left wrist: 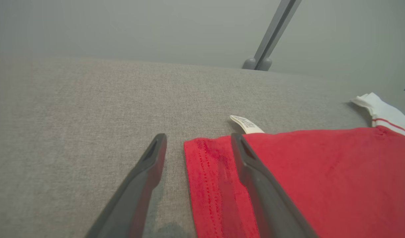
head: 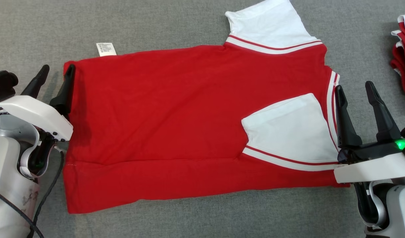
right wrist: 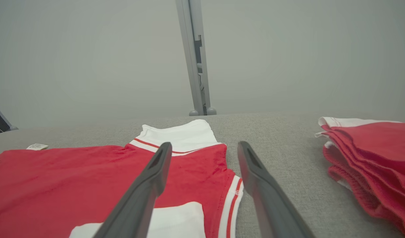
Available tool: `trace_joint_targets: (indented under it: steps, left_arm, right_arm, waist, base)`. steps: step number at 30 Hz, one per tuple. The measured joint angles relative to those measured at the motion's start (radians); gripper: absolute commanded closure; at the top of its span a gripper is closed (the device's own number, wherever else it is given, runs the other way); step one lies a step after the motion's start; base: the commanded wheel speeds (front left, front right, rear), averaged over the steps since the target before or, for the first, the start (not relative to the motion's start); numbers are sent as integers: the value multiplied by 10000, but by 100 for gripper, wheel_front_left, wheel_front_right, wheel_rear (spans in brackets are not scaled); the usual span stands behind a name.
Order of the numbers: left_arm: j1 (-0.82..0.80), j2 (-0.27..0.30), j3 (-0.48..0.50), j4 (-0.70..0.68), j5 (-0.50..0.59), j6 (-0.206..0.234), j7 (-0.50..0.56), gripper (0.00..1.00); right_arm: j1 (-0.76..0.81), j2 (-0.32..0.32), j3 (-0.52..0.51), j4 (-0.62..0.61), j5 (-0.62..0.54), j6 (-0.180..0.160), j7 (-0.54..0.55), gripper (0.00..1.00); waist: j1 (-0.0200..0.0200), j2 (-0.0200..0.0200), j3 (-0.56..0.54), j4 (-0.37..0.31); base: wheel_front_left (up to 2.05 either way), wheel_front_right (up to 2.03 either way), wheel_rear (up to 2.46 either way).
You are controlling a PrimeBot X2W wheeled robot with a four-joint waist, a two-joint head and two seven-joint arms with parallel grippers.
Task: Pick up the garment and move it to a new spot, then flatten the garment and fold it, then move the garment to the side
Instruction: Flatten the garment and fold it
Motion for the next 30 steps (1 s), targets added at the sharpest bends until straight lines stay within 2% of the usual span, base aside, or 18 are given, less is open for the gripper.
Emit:
trace_joint_targets:
  steps: [4,9,10,11,12,13,14,25,30]
  left_arm:
    - [-528,-4,-117,1218,-295,-309,293,0]
    - [-986,-10,-251,1916,-560,-514,491,0]
    - [-1085,-6,-303,2046,-637,-543,566,13]
    - [-1153,15,-366,2136,-686,-591,587,46]
    - [-1239,42,-439,2230,-731,-606,598,62]
    - [-1304,81,-514,2305,-765,-614,621,87]
    - [-1344,123,-589,2357,-775,-617,619,100]
    - [-1814,-15,-1685,2575,-1156,-660,282,100]
    - [-2130,-29,-2217,2537,-1321,-660,123,100]
  right_arm:
    - [-114,0,23,251,17,0,-111,0]
    - [-195,-8,15,366,79,0,-186,0]
    - [-221,-19,12,412,98,0,-186,0]
    - [-273,-31,0,449,132,0,-186,0]
    - [-362,-71,-17,502,171,0,-184,0]
    - [-475,-127,-56,533,196,0,-182,0]
    - [-612,-199,-119,583,253,0,-182,0]
    - [-2742,-1352,-510,2008,1051,0,-54,0]
    - [-4145,-1908,-222,3139,1381,0,153,0]
  waist:
    - [0,0,244,-182]
    - [0,0,324,-233]
    - [0,0,333,-235]
    - [-1,0,341,-242]
    - [-1,0,345,-250]
    - [0,0,348,-254]
    - [0,0,348,-255]
    - [0,0,364,125]
    - [0,0,537,423]
  base:
    - [0,0,0]
    - [0,0,0]
    - [0,0,0]
    - [0,0,0]
    - [0,0,0]
    - [0,0,0]
    - [0,0,0]
    - [0,0,0]
    - [0,0,0]
